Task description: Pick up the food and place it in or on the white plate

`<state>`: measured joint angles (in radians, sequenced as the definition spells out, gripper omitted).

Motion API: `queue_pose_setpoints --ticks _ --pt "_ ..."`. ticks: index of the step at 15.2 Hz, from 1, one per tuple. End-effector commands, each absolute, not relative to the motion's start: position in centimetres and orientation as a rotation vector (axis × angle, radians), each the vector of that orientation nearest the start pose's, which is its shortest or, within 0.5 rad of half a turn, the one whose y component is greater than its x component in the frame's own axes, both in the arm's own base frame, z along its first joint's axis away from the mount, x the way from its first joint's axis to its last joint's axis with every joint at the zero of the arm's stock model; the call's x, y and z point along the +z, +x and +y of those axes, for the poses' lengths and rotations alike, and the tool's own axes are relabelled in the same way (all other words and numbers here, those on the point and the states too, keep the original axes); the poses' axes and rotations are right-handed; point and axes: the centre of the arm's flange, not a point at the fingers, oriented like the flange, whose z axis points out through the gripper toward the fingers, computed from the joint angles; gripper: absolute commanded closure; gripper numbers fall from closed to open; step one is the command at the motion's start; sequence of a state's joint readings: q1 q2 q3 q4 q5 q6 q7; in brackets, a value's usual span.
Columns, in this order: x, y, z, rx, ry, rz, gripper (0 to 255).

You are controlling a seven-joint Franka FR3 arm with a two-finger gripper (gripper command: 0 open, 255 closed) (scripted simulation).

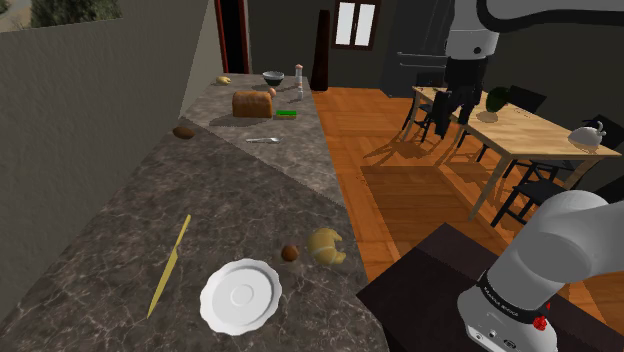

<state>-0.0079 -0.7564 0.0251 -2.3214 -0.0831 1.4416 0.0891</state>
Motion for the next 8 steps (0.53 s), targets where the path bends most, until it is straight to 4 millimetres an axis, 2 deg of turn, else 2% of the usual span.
queue_pose_setpoints --ticks 1,8 --pt "58.8 30.1 -0.2 0.192 -3.239 0.138 0" --pt "52.6 31.1 6.3 0.124 -3.230 0.178 0"
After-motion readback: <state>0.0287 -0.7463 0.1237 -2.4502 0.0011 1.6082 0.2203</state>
